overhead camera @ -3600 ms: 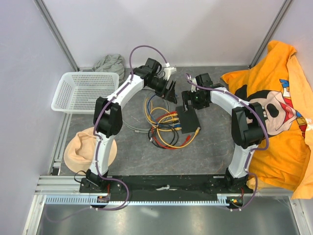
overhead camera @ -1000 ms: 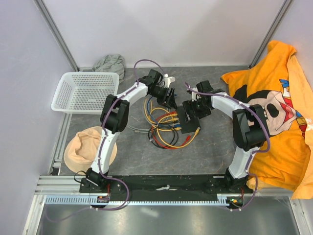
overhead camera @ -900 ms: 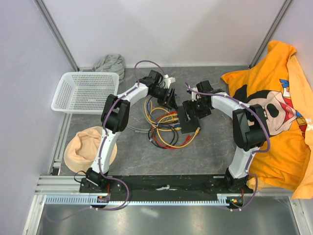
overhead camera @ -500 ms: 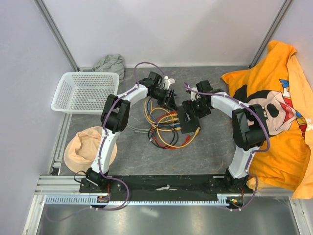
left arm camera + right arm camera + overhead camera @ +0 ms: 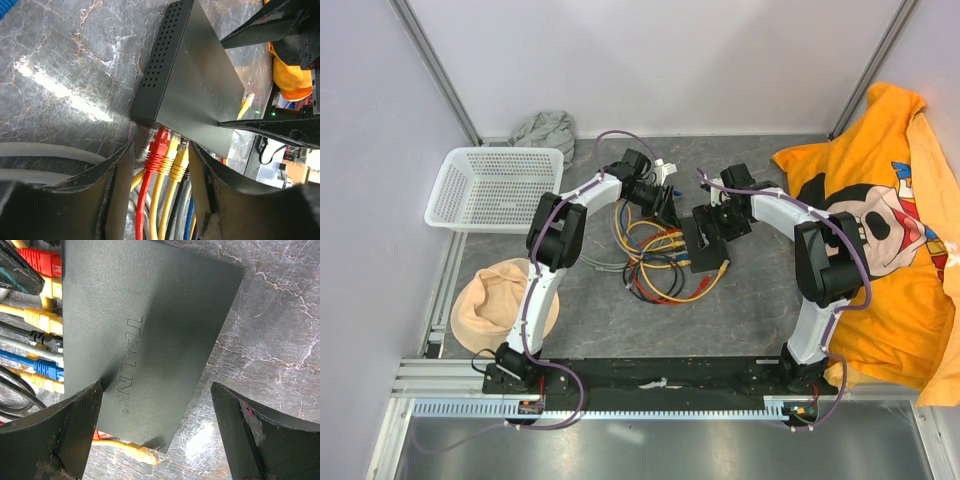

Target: Pull the plug from the switch port

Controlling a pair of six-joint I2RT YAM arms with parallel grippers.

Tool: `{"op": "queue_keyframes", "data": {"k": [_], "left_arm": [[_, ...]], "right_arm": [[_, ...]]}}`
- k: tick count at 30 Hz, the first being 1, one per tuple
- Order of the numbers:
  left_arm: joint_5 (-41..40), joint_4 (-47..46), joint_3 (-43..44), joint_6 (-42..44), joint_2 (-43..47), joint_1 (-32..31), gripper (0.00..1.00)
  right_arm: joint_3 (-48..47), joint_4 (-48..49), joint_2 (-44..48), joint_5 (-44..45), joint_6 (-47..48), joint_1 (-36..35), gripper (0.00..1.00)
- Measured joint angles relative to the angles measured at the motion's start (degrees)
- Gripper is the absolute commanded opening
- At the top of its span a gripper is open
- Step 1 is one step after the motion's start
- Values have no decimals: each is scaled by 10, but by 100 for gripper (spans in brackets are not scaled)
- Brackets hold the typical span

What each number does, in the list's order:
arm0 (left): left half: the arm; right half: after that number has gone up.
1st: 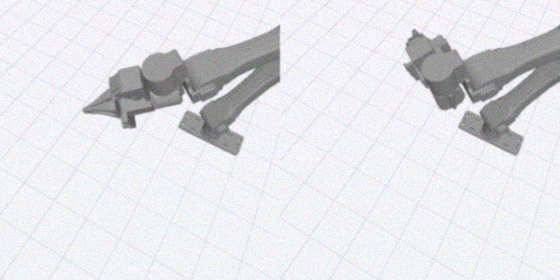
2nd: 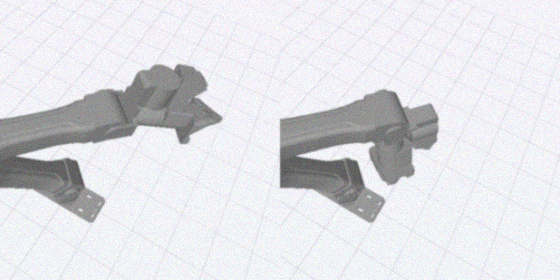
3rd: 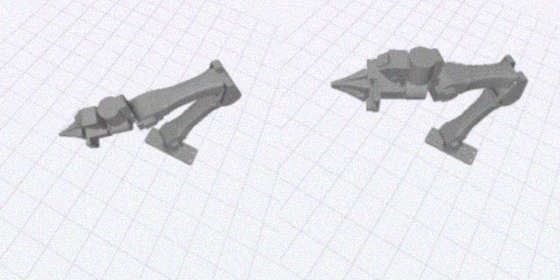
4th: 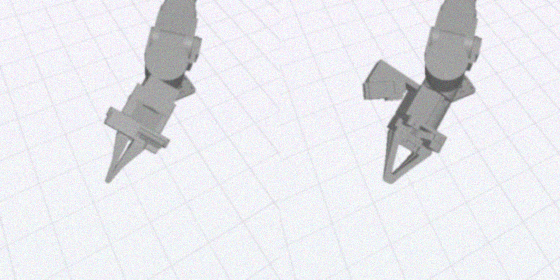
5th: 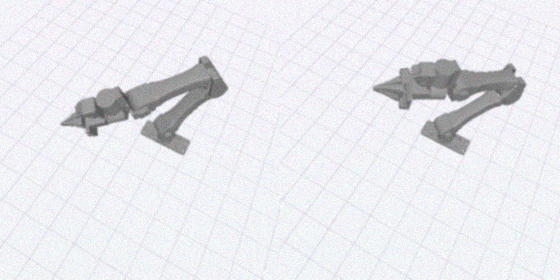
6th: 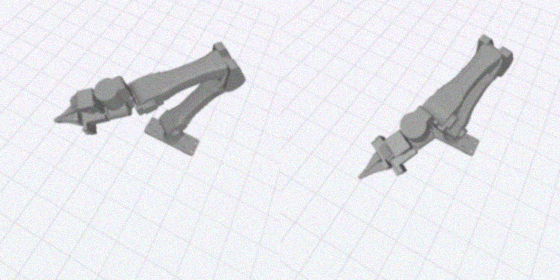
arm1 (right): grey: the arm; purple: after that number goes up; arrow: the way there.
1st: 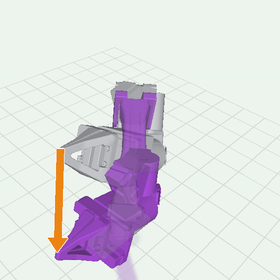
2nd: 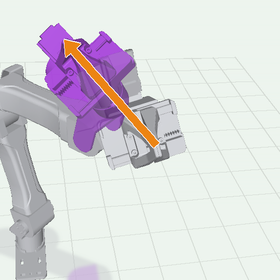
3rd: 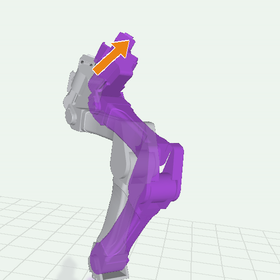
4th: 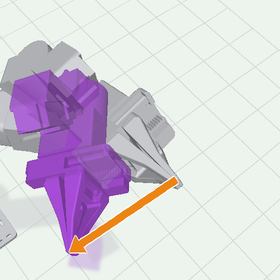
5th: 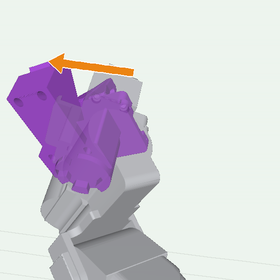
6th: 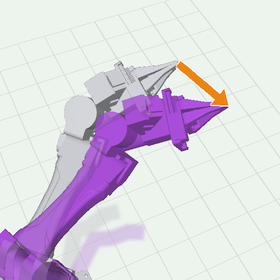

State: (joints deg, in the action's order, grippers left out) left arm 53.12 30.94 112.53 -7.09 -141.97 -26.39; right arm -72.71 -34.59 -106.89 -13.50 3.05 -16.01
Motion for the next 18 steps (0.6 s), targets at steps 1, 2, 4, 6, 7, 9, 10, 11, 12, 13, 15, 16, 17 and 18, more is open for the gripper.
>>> {"op": "queue_keyframes", "data": {"k": [1,2,4,6,7,9,10,11,12,13,15,16,17,18], "left_arm": [[0,0,0,0,0,0,51],[0,1,0,0,0,0,51],[0,2,0,0,-1,0,51],[0,2,0,0,-2,0,51],[0,2,0,0,-2,0,51],[0,2,0,0,-2,0,50],[0,2,0,0,-2,0,50],[0,2,0,0,-2,0,50],[-1,2,0,0,-2,0,48],[-1,2,0,0,-2,0,48],[-1,2,0,0,-3,0,44],[-2,2,0,0,-4,0,43],[-2,2,0,0,-4,0,43],[-2,2,0,0,-5,0,43]], "right_arm": [[0,0,0,0,0,0,98],[-1,-1,0,0,0,0,98],[-2,-2,-1,0,0,0,98],[-3,-2,-1,0,0,0,98],[-3,-2,-1,0,0,0,98],[-4,-2,-2,0,0,0,98],[-4,-2,-2,0,0,0,98],[-4,-2,-2,0,0,0,98],[-4,-2,-2,0,0,-1,98],[-4,-2,-2,0,0,-1,98],[-4,-2,-2,0,0,-3,98],[-4,-2,-2,1,0,-3,98],[-4,-1,-2,1,0,-3,98],[-4,-1,-2,1,0,-3,98]]}}
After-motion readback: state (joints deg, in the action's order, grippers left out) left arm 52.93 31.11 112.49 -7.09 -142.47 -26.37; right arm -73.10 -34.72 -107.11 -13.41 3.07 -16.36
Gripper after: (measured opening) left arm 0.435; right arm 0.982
